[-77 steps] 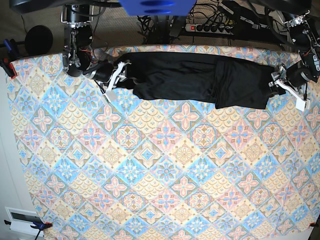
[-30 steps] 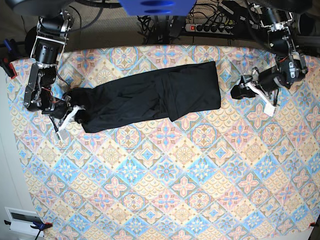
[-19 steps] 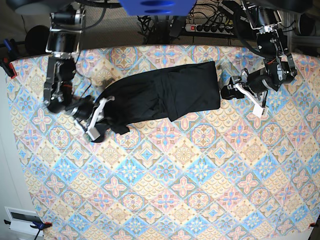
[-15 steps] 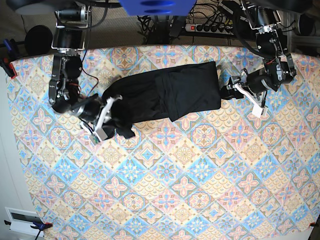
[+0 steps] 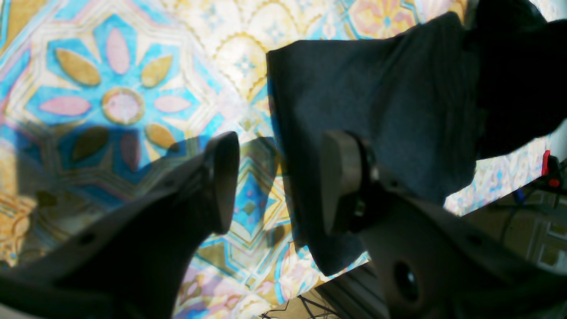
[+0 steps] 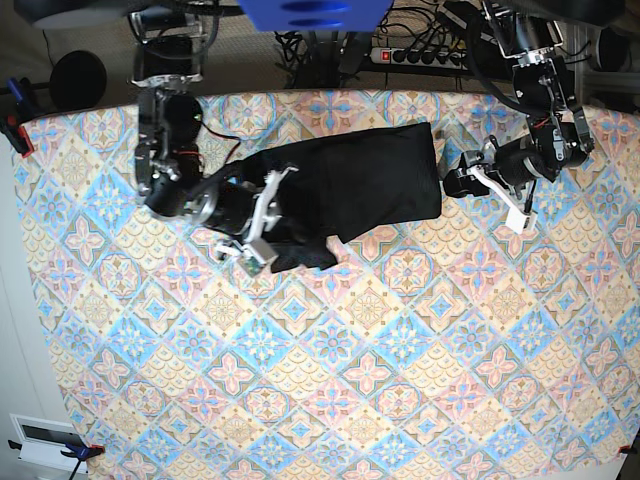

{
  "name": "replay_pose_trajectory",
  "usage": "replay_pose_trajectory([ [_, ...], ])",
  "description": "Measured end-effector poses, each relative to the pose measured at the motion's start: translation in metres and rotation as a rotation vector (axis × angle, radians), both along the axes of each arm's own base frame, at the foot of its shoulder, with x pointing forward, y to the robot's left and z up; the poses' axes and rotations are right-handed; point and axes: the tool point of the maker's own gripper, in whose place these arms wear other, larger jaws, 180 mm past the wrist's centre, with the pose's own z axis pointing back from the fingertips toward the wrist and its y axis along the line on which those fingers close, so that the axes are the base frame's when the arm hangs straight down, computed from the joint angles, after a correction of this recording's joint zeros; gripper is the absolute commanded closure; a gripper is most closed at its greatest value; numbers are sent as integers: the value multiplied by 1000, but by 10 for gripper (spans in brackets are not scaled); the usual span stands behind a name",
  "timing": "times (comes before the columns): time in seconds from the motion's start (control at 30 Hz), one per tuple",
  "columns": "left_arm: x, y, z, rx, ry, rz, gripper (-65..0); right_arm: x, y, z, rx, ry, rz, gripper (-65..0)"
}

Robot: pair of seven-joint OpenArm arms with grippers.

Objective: Layout the t-shirt on the table in an organized manner, then fold the t-shirt properly
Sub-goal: 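Grasp the shirt end with the right gripper and fold it toward the left gripper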

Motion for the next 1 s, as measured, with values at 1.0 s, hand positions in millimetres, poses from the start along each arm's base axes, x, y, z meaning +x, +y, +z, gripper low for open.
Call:
replay_pose_trajectory([
  [1.0, -6, -1, -4, 0, 18, -1, -292, -23, 135, -48, 47, 73, 220, -4],
])
